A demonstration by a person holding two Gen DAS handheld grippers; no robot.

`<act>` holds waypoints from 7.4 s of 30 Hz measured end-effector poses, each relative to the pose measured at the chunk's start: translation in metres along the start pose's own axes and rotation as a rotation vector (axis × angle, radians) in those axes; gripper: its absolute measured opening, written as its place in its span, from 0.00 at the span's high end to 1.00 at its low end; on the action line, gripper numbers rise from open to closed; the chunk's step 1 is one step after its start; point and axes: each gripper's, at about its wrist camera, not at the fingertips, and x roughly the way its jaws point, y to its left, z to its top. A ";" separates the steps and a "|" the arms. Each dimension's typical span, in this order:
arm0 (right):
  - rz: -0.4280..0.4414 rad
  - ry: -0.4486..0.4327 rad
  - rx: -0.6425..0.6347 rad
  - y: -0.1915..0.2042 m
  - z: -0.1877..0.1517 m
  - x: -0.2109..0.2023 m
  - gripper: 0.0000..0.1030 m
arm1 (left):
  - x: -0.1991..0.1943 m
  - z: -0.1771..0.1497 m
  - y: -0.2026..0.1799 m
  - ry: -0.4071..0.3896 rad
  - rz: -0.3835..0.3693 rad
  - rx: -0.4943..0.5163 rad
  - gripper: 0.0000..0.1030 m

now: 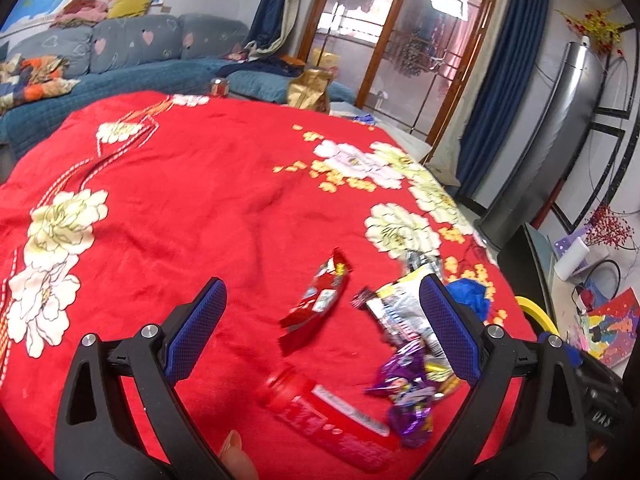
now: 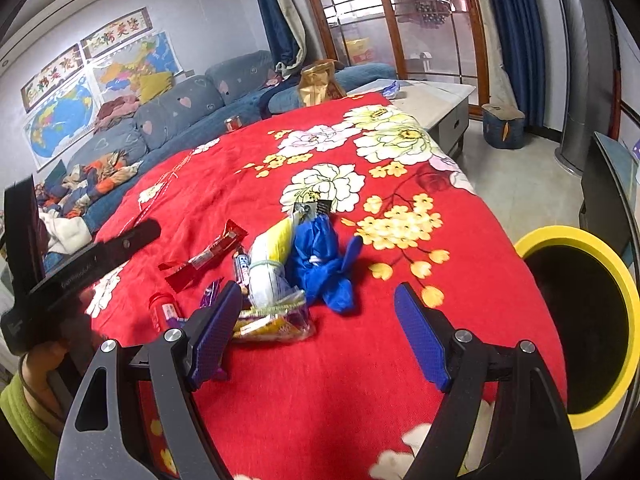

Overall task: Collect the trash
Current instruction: 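Grasp the red snack wrapper with the left tool while the right tool grasps the blue plastic, then carry the red wrapper and blue plastic with both tools over the yellow bin, then open both tools to drop the wrapper and blue plastic into the bin, then move both open tools back over the remaining trash on the bed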

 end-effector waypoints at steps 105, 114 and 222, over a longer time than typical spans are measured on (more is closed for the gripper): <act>-0.165 -0.189 0.300 -0.169 0.009 -0.076 0.94 | -0.011 -0.039 -0.171 0.105 -0.347 0.315 0.96; -0.221 -0.211 0.350 -0.200 0.003 -0.086 0.94 | -0.007 -0.052 -0.209 0.125 -0.385 0.395 0.96; -0.149 -0.122 0.194 -0.121 0.005 -0.062 0.28 | -0.017 -0.023 -0.147 -0.011 -0.254 0.201 0.11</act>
